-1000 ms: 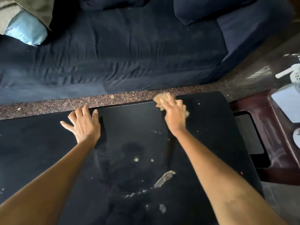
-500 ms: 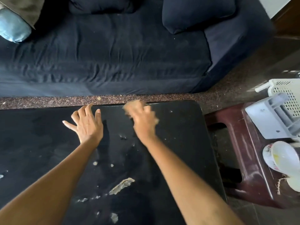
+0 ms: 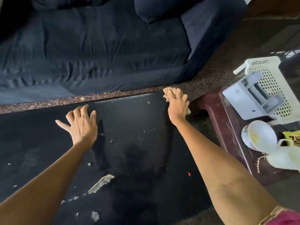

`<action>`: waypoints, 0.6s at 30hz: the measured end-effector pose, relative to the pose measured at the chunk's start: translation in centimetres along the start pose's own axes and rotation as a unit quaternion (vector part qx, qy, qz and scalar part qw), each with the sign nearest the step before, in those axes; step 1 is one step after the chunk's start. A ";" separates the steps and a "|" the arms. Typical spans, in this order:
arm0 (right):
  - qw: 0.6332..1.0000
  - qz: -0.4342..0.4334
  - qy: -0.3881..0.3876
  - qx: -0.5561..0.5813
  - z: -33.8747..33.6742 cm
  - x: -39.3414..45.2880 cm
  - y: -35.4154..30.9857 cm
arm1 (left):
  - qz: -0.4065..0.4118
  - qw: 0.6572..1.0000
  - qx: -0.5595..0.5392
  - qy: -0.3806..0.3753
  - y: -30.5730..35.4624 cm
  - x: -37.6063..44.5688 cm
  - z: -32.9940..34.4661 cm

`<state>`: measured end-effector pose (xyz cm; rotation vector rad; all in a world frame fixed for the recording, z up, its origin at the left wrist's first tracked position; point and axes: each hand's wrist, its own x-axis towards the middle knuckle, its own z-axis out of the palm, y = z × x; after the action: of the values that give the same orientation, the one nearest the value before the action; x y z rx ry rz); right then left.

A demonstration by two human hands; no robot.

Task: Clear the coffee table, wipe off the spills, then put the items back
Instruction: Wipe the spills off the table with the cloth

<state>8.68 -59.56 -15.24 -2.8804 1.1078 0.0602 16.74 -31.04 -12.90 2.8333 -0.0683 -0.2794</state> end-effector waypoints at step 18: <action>0.929 -0.363 -0.052 0.041 2.5 -19.7 -23.0 | -0.028 1.000 -0.001 0.012 -7.2 -1.4 -3.4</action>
<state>9.45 -29.23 -15.81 -2.9589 -0.0174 0.1258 16.17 -23.13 -11.55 2.8389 0.0167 -0.2568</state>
